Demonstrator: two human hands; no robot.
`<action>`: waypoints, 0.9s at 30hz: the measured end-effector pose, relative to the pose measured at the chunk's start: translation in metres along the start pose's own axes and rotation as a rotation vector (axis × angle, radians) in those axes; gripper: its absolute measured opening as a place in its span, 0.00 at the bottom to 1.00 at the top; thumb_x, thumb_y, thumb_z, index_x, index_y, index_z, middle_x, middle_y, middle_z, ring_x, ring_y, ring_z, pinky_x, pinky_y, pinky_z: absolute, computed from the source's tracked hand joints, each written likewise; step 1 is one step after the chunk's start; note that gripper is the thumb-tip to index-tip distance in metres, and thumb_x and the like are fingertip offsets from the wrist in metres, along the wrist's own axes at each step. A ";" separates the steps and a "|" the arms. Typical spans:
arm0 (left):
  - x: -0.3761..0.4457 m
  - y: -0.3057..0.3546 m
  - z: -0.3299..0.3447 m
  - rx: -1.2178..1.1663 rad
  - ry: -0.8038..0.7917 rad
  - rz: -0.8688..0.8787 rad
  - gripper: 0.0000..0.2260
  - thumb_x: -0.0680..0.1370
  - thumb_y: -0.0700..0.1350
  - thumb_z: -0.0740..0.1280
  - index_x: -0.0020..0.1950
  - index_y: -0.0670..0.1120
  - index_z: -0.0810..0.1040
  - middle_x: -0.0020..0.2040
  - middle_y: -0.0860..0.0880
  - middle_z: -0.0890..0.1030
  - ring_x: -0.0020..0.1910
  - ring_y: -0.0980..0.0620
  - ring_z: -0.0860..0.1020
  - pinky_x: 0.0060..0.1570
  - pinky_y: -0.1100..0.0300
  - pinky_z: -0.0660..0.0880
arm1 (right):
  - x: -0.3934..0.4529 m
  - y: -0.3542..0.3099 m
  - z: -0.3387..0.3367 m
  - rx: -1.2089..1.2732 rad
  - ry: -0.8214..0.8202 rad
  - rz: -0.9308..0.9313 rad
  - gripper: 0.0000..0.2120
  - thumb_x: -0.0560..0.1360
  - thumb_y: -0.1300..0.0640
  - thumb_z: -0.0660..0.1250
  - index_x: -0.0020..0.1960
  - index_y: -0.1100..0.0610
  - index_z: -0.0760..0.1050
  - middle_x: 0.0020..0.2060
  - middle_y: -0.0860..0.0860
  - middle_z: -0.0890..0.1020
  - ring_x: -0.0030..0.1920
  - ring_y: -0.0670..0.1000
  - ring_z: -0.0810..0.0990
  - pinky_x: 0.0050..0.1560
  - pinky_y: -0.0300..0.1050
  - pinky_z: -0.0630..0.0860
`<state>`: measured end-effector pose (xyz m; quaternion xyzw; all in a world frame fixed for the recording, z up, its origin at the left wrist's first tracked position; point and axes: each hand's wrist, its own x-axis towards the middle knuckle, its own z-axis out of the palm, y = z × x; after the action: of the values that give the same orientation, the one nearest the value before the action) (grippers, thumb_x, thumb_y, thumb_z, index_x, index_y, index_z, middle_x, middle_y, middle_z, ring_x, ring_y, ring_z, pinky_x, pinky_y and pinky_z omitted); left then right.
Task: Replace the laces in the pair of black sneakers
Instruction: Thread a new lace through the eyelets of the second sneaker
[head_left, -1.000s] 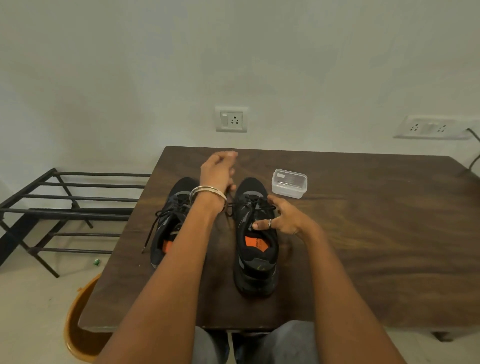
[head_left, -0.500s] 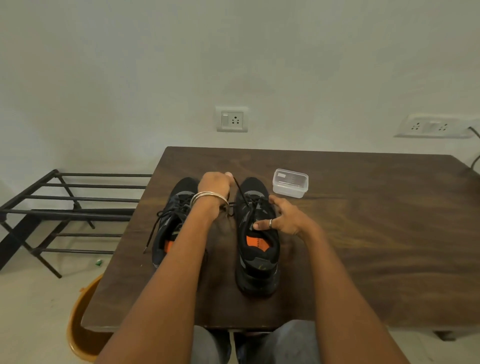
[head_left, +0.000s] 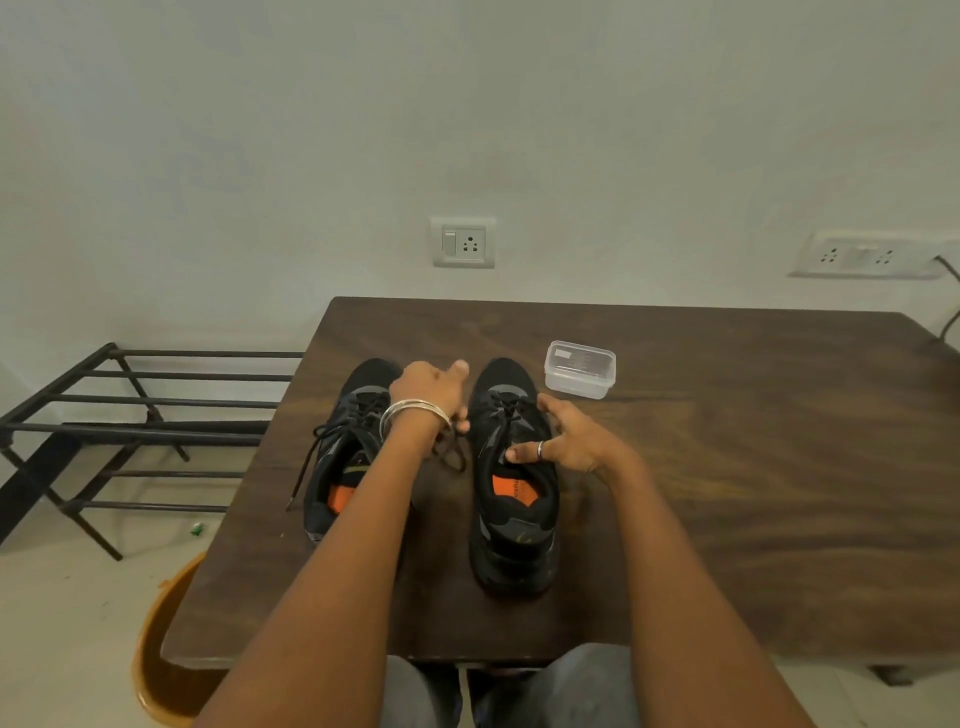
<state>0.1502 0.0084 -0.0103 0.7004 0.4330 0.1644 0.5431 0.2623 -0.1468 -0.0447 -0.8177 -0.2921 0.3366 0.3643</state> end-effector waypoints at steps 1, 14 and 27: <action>0.003 -0.007 0.001 0.120 -0.006 -0.013 0.06 0.76 0.48 0.67 0.45 0.47 0.73 0.40 0.42 0.83 0.33 0.44 0.82 0.39 0.50 0.82 | -0.002 -0.001 0.000 0.005 -0.004 0.007 0.65 0.47 0.34 0.80 0.79 0.50 0.57 0.73 0.50 0.67 0.73 0.56 0.65 0.73 0.60 0.65; 0.006 0.007 0.010 0.806 0.090 0.118 0.14 0.76 0.54 0.68 0.54 0.46 0.81 0.65 0.43 0.71 0.68 0.39 0.66 0.66 0.38 0.61 | -0.009 -0.015 -0.016 -0.045 0.000 0.073 0.29 0.69 0.52 0.78 0.66 0.58 0.73 0.59 0.50 0.80 0.61 0.51 0.77 0.69 0.51 0.69; -0.021 0.059 -0.001 -1.073 -0.416 -0.239 0.21 0.80 0.48 0.64 0.67 0.36 0.69 0.52 0.40 0.82 0.51 0.45 0.82 0.48 0.54 0.77 | -0.038 -0.094 -0.001 0.410 0.177 -0.033 0.10 0.83 0.57 0.60 0.54 0.60 0.79 0.41 0.54 0.83 0.39 0.49 0.80 0.33 0.39 0.73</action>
<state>0.1623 -0.0096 0.0481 0.2915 0.2493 0.1573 0.9100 0.2188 -0.1217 0.0432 -0.7482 -0.1977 0.3096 0.5525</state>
